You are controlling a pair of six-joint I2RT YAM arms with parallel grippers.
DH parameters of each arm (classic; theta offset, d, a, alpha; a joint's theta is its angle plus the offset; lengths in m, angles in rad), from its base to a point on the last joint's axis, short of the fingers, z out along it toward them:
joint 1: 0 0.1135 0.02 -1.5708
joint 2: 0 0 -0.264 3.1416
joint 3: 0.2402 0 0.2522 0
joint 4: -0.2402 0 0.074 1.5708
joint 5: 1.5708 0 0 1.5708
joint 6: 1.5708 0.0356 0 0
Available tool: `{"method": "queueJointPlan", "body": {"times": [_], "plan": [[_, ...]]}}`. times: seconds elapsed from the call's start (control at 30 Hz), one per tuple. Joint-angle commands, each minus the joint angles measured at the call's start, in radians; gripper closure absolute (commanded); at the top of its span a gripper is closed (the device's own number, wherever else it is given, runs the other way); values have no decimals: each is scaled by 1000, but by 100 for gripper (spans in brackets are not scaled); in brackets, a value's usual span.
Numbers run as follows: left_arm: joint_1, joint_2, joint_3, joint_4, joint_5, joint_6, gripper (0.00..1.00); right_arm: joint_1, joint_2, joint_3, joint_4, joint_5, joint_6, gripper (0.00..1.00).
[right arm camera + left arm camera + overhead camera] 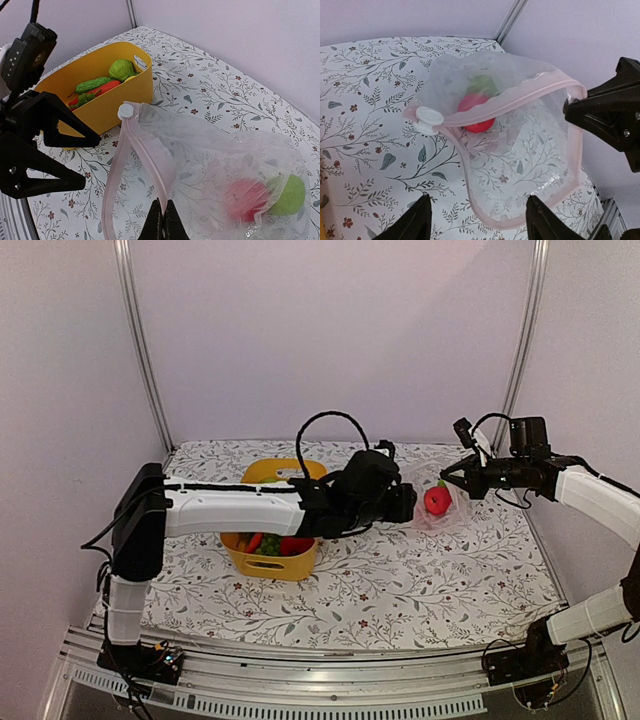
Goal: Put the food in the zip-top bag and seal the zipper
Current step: Adjust the zipper food storage bag at the center of the board.
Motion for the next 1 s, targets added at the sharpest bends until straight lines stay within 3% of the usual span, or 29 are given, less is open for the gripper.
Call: {"method": "queueJointPlan", "body": {"times": [0.0, 0.13, 0.23, 0.43, 0.6, 0.83, 0.97], "plan": [[38, 68, 80, -109, 17, -121, 39, -6, -6, -9, -4, -3, -7, 100], [56, 109, 100, -110, 39, -142, 47, -6, -5, -11, -4, -1, -10, 100], [66, 124, 105, -68, 90, -115, 62, -6, -2, -11, -4, -1, -13, 100], [69, 161, 169, -45, 140, -65, 75, -5, 6, -9, -7, 4, -17, 100], [68, 155, 218, -33, 178, -19, 100, -6, -1, -8, -7, 17, -19, 100], [16, 68, 153, 102, 112, 68, 100, -6, -3, -8, 14, 121, -15, 100], [33, 123, 195, 13, 141, 16, 100, -9, -5, -9, 23, 156, -13, 100]]}}
